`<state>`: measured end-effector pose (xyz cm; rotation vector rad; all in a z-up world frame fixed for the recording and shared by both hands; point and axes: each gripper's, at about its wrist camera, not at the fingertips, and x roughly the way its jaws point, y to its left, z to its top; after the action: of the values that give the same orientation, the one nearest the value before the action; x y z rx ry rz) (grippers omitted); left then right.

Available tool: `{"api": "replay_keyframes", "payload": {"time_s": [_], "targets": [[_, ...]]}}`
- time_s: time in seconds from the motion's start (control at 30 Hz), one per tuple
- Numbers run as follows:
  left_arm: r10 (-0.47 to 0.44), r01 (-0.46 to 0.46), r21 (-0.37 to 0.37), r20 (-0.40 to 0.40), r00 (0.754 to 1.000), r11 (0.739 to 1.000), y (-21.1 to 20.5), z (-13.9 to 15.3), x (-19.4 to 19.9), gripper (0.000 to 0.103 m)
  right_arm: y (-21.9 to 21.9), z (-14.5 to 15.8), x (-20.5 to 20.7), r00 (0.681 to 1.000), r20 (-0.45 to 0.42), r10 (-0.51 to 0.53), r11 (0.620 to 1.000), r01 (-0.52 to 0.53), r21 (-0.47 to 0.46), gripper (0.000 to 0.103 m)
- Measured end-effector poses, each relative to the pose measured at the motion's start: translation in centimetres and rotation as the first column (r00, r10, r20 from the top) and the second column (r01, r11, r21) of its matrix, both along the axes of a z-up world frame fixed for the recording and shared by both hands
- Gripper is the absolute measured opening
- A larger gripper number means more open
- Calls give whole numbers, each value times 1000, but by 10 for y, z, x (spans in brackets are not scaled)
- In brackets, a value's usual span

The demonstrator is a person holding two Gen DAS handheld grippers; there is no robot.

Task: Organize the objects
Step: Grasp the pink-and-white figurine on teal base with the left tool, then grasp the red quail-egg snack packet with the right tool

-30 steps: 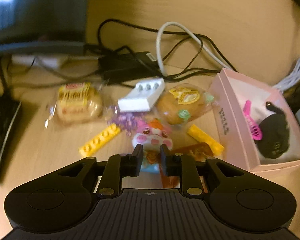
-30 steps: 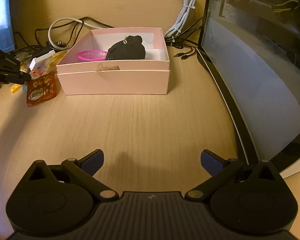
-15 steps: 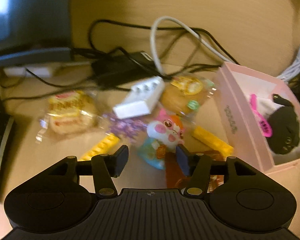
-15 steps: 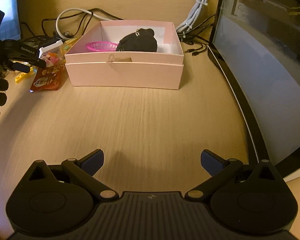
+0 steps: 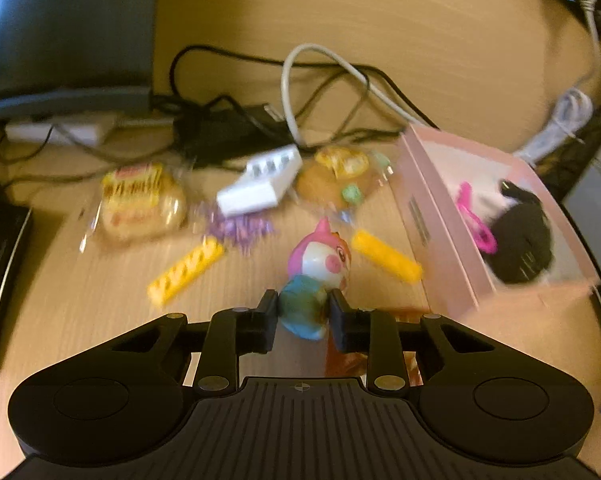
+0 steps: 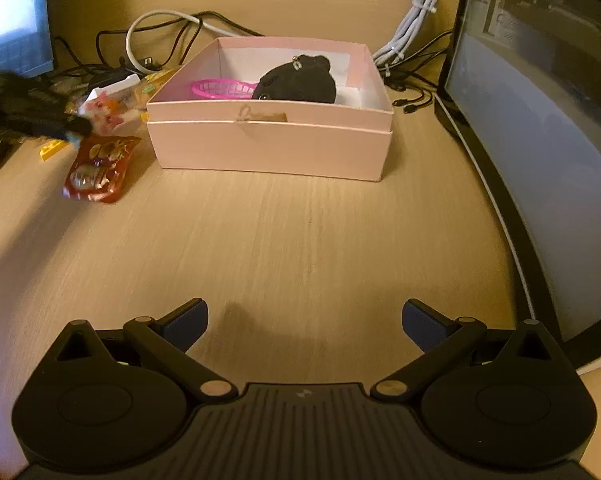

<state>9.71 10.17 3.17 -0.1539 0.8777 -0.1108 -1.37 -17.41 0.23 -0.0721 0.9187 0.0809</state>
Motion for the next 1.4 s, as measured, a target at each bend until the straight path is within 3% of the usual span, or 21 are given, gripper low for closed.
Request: {"api": "replay_keyframes", "payload": {"time_s": [0.27, 0.53, 0.83, 0.97, 1.1, 1.13, 1.2, 1.4], "targets": [[45, -49, -114, -35, 998, 992, 32, 1, -58, 30, 40, 3, 7, 991, 18, 132, 991, -132, 4, 103], [87, -88, -85, -15, 996, 992, 52, 7, -83, 29, 89, 11, 14, 951, 55, 303, 953, -303, -8, 103], [110, -112, -94, -25, 994, 989, 62, 11, -105, 29, 148, 1, 61, 895, 62, 443, 896, -440, -51, 103], [110, -113, -111, -26, 994, 987, 65, 14, -112, 29, 161, -10, 83, 886, 38, 462, 887, -460, -39, 103], [108, -112, -124, -40, 993, 986, 70, 15, -116, 29, 163, -16, 100, 899, 7, 438, 899, -438, 20, 103], [107, -111, -126, -42, 993, 986, 71, 15, -116, 29, 162, -15, 100, 903, 8, 430, 902, -430, 29, 101], [102, -107, -131, -45, 994, 986, 72, 16, -117, 29, 160, -12, 96, 902, 14, 431, 901, -431, 53, 77], [39, -46, -135, -53, 998, 990, 59, 15, -116, 29, 143, 4, 72, 906, 26, 422, 903, -422, 76, 77]]}}
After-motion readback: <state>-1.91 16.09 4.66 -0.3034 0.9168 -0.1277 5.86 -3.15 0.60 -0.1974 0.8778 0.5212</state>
